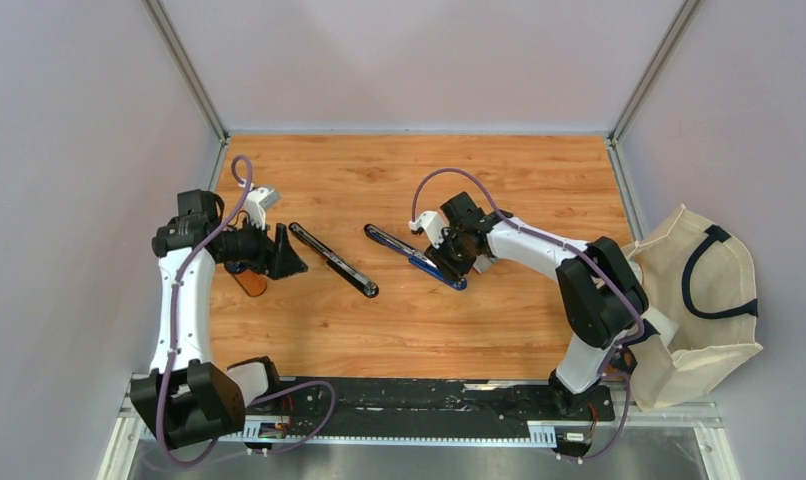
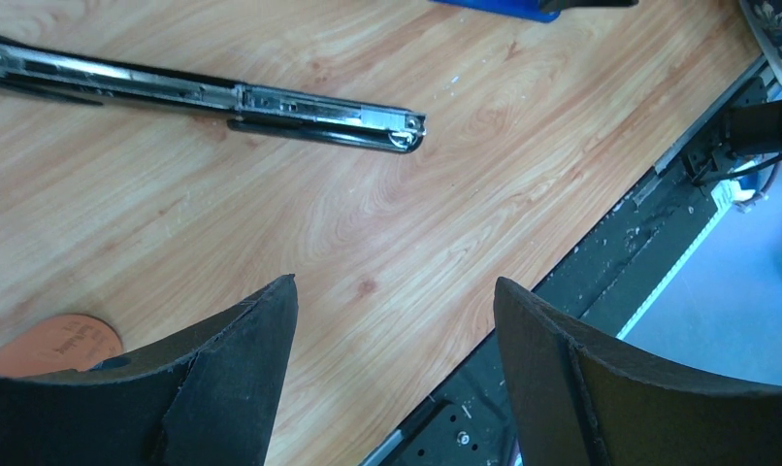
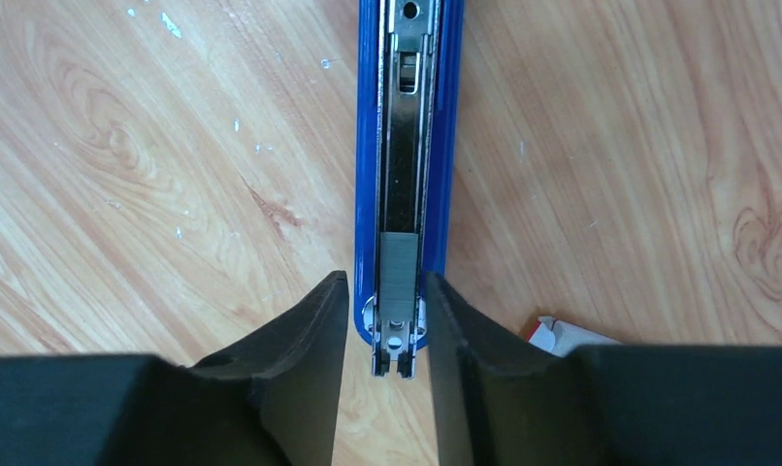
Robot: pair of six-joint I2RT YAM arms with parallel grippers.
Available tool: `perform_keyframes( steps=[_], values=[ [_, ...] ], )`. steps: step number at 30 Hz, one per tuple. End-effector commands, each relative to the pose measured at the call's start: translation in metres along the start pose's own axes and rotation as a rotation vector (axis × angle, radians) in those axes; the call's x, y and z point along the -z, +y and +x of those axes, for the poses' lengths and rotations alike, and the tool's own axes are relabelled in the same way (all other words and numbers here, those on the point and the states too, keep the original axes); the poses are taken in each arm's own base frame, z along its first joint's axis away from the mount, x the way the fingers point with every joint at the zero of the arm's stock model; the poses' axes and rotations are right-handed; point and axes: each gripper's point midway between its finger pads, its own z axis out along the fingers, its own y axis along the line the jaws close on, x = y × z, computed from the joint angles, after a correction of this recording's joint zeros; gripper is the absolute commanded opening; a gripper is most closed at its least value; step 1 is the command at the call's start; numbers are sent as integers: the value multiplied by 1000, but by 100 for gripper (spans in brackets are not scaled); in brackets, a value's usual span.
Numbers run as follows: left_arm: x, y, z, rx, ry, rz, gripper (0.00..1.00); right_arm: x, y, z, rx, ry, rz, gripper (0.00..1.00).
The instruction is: Load the staples into the stapler
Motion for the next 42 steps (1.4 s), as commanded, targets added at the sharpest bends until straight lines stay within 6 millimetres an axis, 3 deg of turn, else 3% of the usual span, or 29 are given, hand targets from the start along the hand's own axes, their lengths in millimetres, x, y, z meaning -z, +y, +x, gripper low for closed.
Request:
perform_keyframes(
  steps=[1, 5, 8, 11, 15, 18, 23, 28, 32, 36, 42],
  values=[
    [25, -27, -33, -133, -117, 0, 82, 23, 2, -18, 13, -74, 23, 45],
    [34, -48, -46, -267, -128, 2, 84, 34, 5, -20, 38, -107, 29, 62],
    [28, -65, -56, -408, -138, 40, 85, 38, 1, -23, 61, -128, 55, 65],
    [9, -76, -73, -554, -193, 112, 86, 35, -1, -22, 62, -125, 59, 64],
    [-21, -84, -120, -605, -287, 168, 86, 25, 0, -14, 69, -94, 40, 59],
    [-48, -94, -152, -589, -257, 229, 86, 20, 1, -8, 74, -72, 27, 57],
    [-93, -103, -180, -601, -198, 283, 86, 22, 0, -7, 88, -73, 30, 57],
    [-142, -105, -182, -616, -172, 318, 86, 25, 0, -7, 86, -81, 24, 58],
    [-168, -101, -167, -574, -120, 360, 86, 22, 3, -4, 89, -72, 0, 58],
    [-178, -91, -157, -546, -107, 344, 86, 20, 5, -4, 96, -67, -20, 59],
    [-182, -96, -157, -468, -188, 366, 86, 18, 9, -6, 105, -59, -50, 59]
  ],
)
